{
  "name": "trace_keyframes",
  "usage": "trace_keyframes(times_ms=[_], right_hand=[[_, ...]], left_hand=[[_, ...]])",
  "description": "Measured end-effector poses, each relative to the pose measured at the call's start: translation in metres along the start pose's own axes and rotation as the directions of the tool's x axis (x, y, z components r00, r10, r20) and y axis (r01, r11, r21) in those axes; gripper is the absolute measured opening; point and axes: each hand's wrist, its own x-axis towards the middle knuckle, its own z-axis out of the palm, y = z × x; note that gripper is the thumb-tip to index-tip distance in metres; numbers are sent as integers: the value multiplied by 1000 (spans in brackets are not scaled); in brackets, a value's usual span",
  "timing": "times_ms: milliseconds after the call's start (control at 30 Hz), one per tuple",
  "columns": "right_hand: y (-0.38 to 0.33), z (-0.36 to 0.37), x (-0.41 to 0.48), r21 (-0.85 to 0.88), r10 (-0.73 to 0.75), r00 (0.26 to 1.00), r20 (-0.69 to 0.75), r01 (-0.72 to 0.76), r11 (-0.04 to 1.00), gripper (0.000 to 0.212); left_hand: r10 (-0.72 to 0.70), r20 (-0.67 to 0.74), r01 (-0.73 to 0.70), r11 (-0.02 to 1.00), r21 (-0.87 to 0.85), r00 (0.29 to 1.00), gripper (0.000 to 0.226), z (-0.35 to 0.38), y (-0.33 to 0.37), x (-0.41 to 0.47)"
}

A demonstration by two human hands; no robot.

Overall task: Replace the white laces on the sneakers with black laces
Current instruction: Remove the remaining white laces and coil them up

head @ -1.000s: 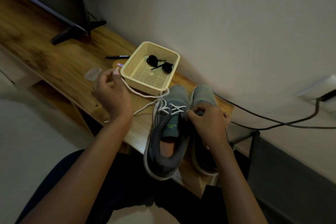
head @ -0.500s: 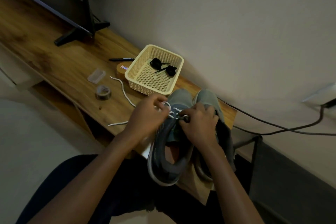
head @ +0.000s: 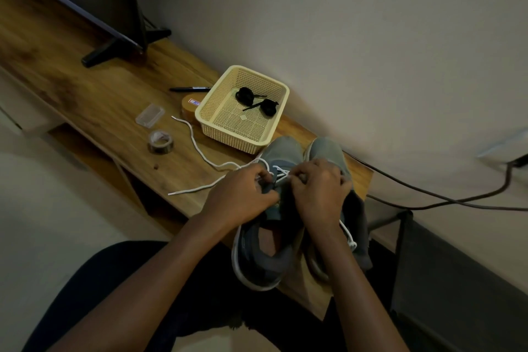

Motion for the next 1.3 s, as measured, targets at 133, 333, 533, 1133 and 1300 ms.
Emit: trace_keyframes(times_ms=[133, 333, 533, 1133, 1300], right_hand=[[3, -8, 3, 56, 74, 997, -16, -73, 996, 13], [-1, 0, -5, -63, -101, 990, 96, 107, 992, 25], [0, 8, -6, -93, -158, 987, 39, 161, 983, 16], [1, 8, -7, -106, -146, 988, 55, 151, 983, 17], [5, 0, -2, -2, 26, 993, -117, -27, 1000, 13]], left_hand=[[8, -69, -3, 998, 69, 998, 26, 7, -1, -4], [169, -286, -27, 897, 441, 943, 30, 27, -1, -7], [180, -329, -20, 900, 436, 927, 27, 38, -4, -5], [112, -277, -9, 938, 347, 954, 27, 44, -6, -4], [110, -265, -15, 941, 339, 958, 24, 43, -4, -4]])
